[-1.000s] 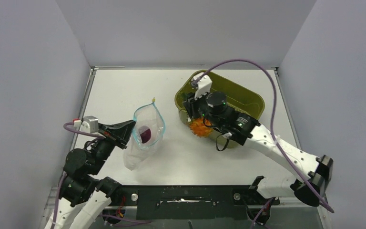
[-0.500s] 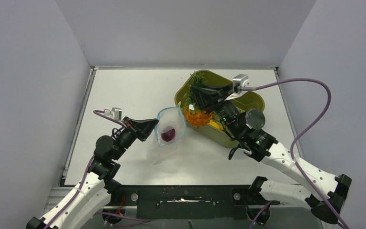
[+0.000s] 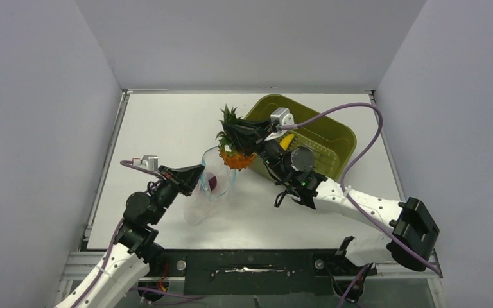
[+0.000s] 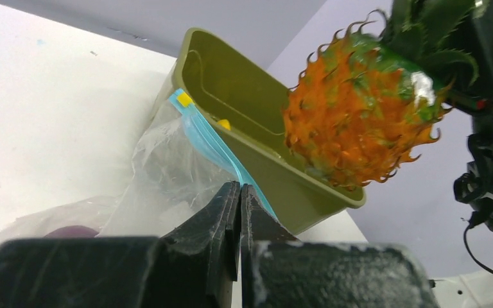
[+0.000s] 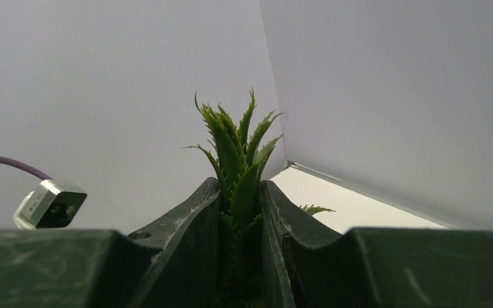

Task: Place the food in the zip-top bag and seal the zipper
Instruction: Pick up the fake fruit from the center of the board, then place the fake fruit in the zipper food storage bag.

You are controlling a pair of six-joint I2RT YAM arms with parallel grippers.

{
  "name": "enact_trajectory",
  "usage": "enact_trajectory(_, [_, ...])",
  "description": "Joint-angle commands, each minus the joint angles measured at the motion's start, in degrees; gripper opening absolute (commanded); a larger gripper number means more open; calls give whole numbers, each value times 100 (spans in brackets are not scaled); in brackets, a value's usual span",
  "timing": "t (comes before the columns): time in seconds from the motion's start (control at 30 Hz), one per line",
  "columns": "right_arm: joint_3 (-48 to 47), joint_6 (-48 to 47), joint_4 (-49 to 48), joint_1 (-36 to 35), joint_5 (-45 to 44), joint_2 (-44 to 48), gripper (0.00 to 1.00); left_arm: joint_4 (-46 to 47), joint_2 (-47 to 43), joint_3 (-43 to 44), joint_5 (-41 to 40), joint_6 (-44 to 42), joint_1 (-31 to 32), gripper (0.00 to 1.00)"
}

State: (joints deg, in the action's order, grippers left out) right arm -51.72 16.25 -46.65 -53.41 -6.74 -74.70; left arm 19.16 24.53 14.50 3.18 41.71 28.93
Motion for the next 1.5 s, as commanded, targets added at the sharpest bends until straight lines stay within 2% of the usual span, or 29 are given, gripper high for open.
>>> enact_trajectory(0.0, [-215,-223,-1150,-128,175,-143,15,-386,-77,121,-232,-313,16,0])
enact_trajectory(0.2, [-144,-262,-1623,-316,138,-508,16,-1056,-152,316,-449,-271,2,0])
enact_trajectory(0.43, [-208,-441,-2482,-578,-368,-1197,18,-1643,-368,454,-804,-157,8,0])
enact_trajectory(0.73, [-233,-563,-3287,-928,-1394,-1809,17,-1626,-538,553,-807,-181,8,0])
enact_trajectory(0.9, [-282,-1151,-4079,-1197,-2154,-2136,18,-1540,-579,477,-798,-74,8,0])
enact_trajectory(1.1, [-215,-1335,-4363,-1386,-2435,-2339,22,-1539,-690,415,-852,98,-1,0])
enact_trajectory(1.33, [108,-1286,-4617,-1550,-2481,-2545,22,-1607,-634,565,-905,262,-6,0])
enact_trajectory(1.47, [321,-1519,-4613,-1694,-2802,-2530,22,-1809,-543,726,-1003,311,-5,0])
